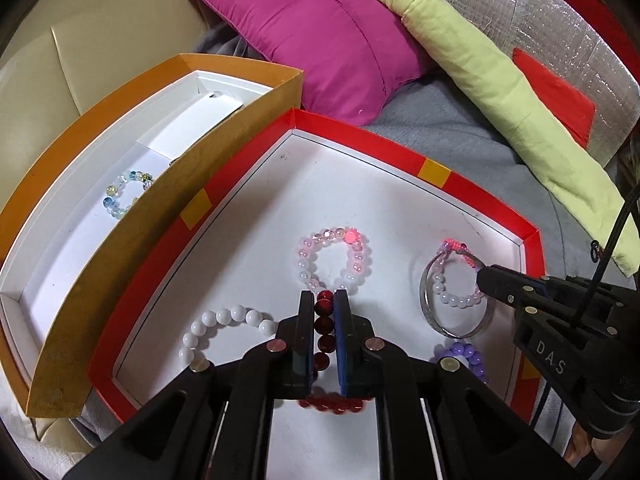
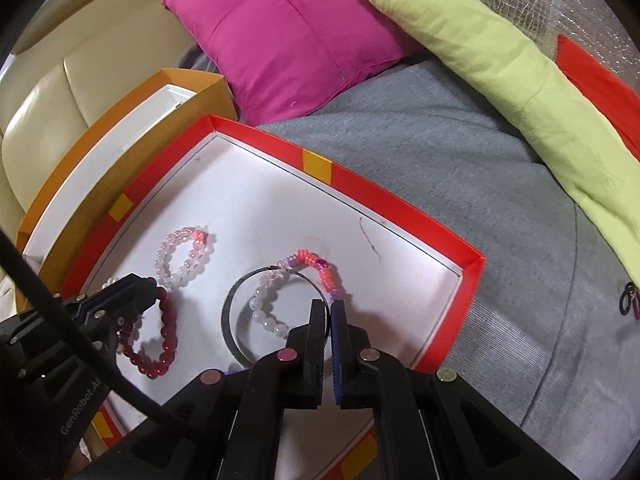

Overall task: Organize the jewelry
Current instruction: 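Lower both items into the tray and open both tools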

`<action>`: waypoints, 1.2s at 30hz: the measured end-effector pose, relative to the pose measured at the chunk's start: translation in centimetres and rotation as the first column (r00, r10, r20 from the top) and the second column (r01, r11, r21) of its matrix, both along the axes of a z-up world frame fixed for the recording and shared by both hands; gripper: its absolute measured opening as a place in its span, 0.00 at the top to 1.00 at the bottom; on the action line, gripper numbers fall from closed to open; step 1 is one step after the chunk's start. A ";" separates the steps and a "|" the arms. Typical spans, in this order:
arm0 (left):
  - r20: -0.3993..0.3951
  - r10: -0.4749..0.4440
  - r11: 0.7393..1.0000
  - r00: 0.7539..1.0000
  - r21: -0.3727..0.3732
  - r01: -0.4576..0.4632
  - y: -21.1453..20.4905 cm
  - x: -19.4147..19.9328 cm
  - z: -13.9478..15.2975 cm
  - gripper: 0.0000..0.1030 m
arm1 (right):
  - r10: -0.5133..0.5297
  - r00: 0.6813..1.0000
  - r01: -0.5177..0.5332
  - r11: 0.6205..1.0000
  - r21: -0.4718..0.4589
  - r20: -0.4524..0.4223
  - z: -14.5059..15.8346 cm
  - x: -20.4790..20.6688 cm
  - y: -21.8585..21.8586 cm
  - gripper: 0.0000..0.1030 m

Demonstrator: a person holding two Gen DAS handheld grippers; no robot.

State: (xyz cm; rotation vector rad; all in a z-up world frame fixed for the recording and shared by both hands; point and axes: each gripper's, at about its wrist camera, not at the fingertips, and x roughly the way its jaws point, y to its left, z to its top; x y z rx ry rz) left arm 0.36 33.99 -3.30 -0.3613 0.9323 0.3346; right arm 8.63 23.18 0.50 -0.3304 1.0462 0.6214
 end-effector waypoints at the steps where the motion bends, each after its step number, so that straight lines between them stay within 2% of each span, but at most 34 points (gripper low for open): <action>1: 0.000 0.000 1.000 1.000 0.002 0.000 0.1 0.1 0.0 0.91 | 0.001 1.000 -0.001 1.000 -0.001 0.003 0.0 0.0 0.2 0.96; 10: -0.004 -0.012 1.000 1.000 0.005 0.012 0.2 0.3 0.1 0.91 | 0.008 1.000 -0.008 1.000 -0.002 0.000 -0.2 0.3 1.2 0.96; 23: -0.011 -0.001 1.000 1.000 0.016 0.001 0.1 -1.0 -0.1 0.91 | 0.040 0.999 -0.039 0.999 -0.025 0.012 0.0 -1.6 1.0 0.96; 36: -0.022 -0.003 1.000 1.000 0.019 0.004 -0.2 -1.3 0.3 0.90 | 0.041 0.999 -0.041 0.999 -0.014 -0.013 0.4 -1.9 0.9 0.95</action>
